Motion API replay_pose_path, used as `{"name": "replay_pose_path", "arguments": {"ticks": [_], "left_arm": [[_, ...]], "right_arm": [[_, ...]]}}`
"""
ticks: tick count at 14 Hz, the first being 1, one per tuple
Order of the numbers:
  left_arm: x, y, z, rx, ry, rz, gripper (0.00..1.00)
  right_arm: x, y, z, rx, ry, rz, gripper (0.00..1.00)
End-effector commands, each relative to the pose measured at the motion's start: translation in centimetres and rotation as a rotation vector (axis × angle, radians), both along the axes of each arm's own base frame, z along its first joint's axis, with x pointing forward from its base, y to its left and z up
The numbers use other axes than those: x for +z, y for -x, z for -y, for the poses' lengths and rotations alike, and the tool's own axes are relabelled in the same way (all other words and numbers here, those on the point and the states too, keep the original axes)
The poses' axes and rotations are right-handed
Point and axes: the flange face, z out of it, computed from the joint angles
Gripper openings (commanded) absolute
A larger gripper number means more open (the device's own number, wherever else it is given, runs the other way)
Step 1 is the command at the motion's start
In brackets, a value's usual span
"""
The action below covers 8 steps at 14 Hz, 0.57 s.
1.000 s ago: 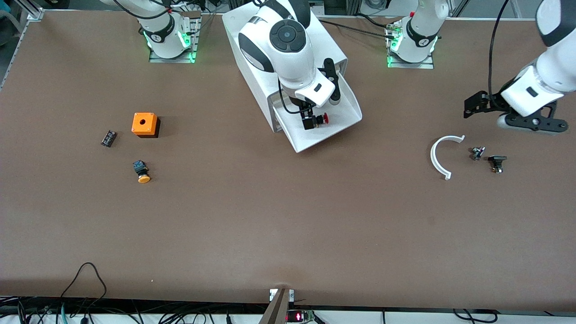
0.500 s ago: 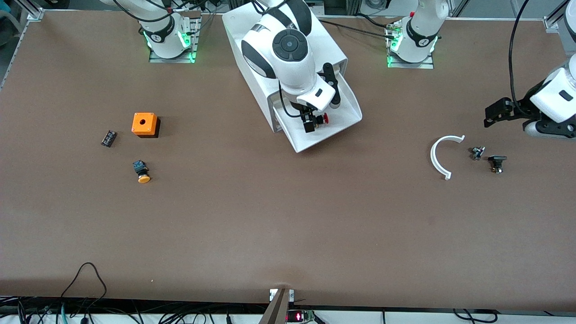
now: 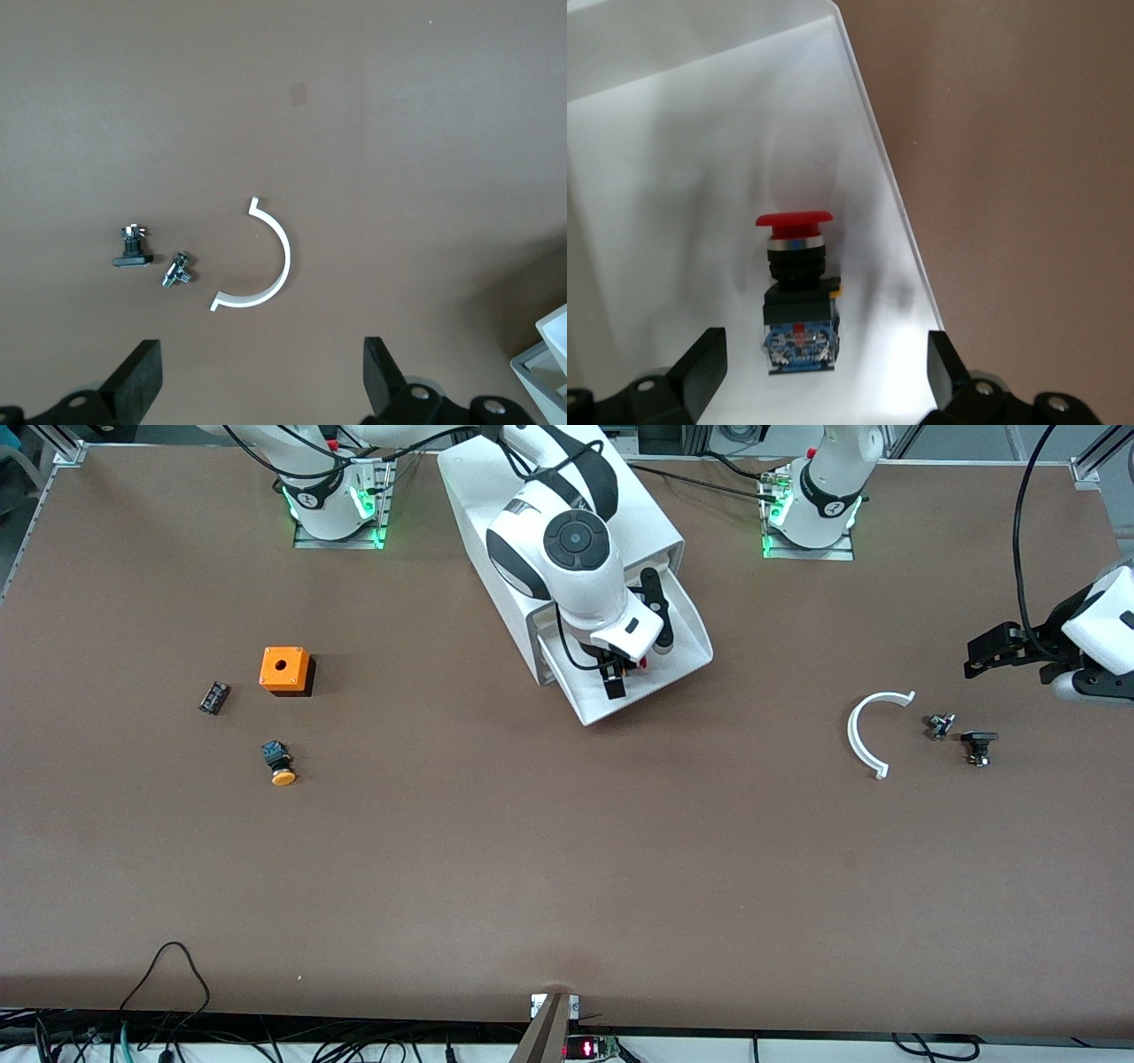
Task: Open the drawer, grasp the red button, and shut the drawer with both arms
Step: 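Grasp the red push button inside the drawer with the right gripper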
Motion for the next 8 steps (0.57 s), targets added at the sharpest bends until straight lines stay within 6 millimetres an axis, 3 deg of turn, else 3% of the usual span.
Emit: {"name": "replay_pose_path", "arguments": {"ticks": [1, 4, 8], "left_arm": [[1.6, -0.2, 1.1, -0.031, -0.027, -0.012, 1.00], [1.9, -0.4, 2.5, -0.059, -0.024, -0.019, 1.00], [2.0, 0.1, -0.3, -0.019, -0.020, -0.040, 1.00]], "right_arm": [[-0.6, -0.2, -0.7, 0.019, -0.006, 0.009, 1.00], [-1.3, 0.2, -1.0, 0.027, 0.007, 0.011, 1.00], [-2.2, 0.2, -1.0, 0.029, 0.018, 0.005, 1.00]]}}
